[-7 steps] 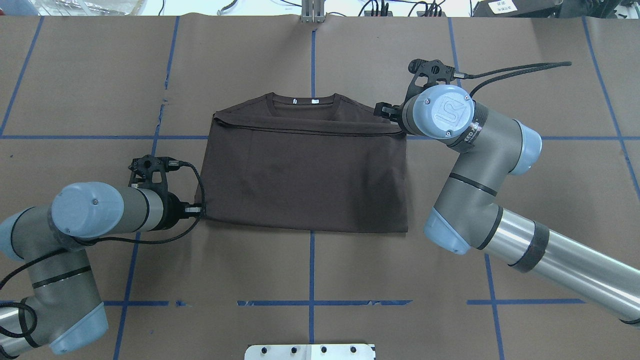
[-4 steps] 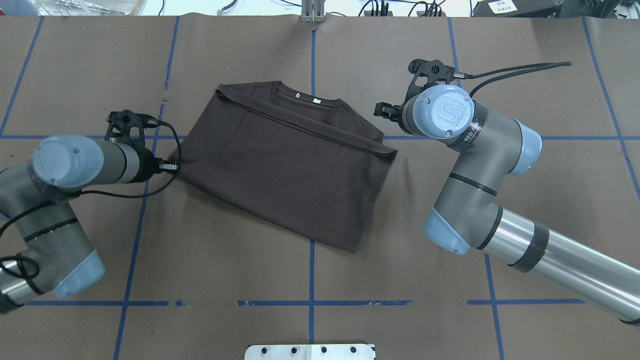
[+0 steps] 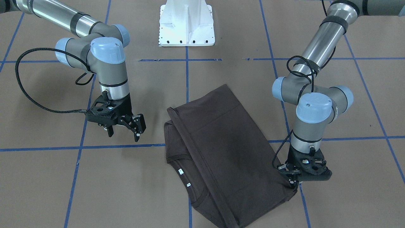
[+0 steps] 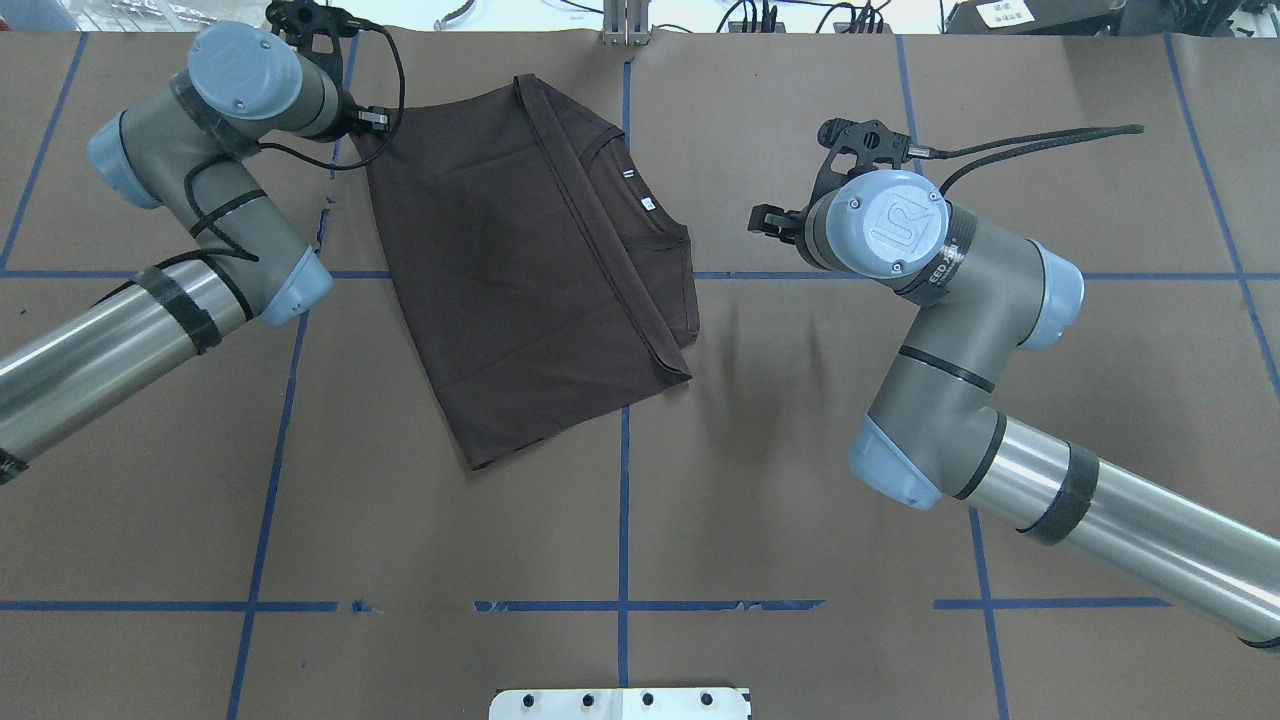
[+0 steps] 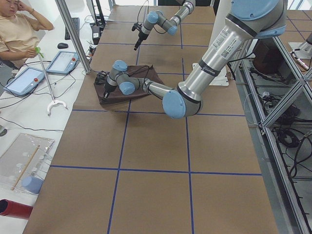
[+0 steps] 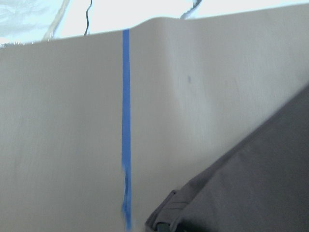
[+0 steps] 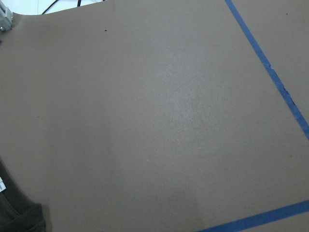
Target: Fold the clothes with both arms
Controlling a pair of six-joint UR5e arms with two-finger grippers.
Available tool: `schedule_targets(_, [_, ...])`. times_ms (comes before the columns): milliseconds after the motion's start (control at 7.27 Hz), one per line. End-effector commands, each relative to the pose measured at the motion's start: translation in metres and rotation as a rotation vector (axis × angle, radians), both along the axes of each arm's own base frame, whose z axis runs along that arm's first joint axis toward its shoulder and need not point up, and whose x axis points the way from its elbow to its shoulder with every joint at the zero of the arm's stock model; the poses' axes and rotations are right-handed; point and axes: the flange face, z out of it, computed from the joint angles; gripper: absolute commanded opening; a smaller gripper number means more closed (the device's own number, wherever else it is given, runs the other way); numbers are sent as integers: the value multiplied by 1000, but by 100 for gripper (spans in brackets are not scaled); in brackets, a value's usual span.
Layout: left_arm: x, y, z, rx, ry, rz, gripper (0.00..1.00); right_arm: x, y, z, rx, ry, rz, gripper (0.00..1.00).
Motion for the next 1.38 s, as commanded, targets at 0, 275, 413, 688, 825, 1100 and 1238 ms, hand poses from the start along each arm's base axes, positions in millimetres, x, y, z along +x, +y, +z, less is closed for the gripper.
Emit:
schedule_targets(0, [-13,-31,17,29,1,-50,18,-1,2,-5,6,-8,-3,100])
schedule_targets(275, [-54,7,15,173,18,76,100,-16,1,-31,4,-47,9,100])
schedule_targets(413, [-64,23,19,152,80,152,100,-33,-8,-46,-25,-74,38,93])
schedule_targets(688, [-75,41,16,165,108,154,100,-92,-39,-95,-52,-79,50,67])
schedule_targets(825, [-75,41,15,166,110,153,100,-116,-48,-100,-63,-48,43,66])
schedule_targets(1100, [-74,42,14,167,112,153,100,-147,-56,-78,-30,-72,38,66])
schedule_targets(1238, [-73,42,14,167,112,155,100,-148,-55,-79,-28,-73,37,64])
